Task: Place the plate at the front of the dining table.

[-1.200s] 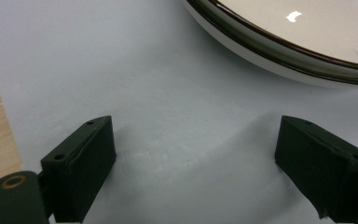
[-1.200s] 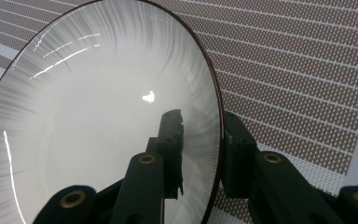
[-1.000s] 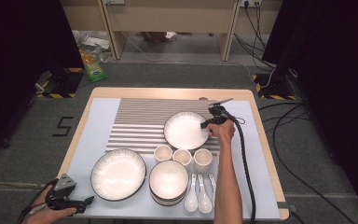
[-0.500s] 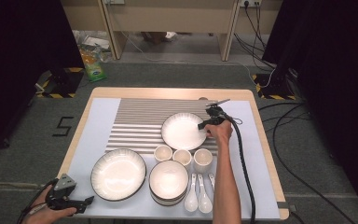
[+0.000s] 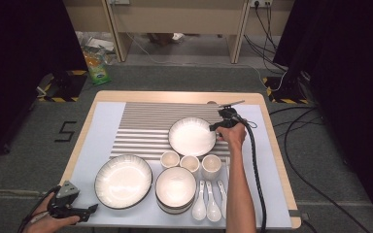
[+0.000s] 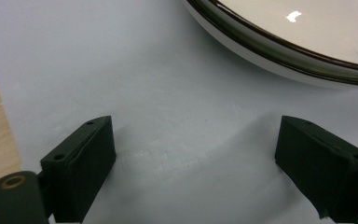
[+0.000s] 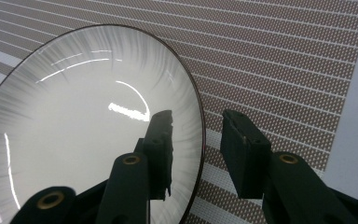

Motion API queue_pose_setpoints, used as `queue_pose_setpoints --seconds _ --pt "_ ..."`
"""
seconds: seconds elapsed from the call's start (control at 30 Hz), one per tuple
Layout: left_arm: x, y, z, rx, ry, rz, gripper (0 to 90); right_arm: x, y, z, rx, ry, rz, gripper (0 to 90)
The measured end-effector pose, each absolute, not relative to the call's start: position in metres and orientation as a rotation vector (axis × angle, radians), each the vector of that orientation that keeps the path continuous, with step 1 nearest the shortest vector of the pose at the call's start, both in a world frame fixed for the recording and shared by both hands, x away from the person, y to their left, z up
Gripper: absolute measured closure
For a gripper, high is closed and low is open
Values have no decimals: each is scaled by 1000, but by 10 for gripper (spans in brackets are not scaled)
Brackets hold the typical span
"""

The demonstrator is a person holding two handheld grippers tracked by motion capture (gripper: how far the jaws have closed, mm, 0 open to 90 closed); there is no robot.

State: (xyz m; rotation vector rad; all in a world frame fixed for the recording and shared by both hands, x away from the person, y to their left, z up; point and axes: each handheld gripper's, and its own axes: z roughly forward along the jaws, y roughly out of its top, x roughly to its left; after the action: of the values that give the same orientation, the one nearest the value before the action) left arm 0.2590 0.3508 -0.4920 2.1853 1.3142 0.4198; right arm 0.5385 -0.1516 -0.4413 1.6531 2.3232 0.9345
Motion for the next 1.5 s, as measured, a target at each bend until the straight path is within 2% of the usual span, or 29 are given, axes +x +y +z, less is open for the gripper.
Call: queue_pose_setpoints --seconds 0.3,0.7,1.5 --pt "259 351 -492 2185 1315 418 108 526 -151 -422 1570 2334 996 566" --pt "259 351 -492 2184 1316 421 108 501 -138 -399 1428 2389 1010 372" --pt "259 351 -492 2182 1316 421 107 473 -121 -381 1356 2428 1067 237"
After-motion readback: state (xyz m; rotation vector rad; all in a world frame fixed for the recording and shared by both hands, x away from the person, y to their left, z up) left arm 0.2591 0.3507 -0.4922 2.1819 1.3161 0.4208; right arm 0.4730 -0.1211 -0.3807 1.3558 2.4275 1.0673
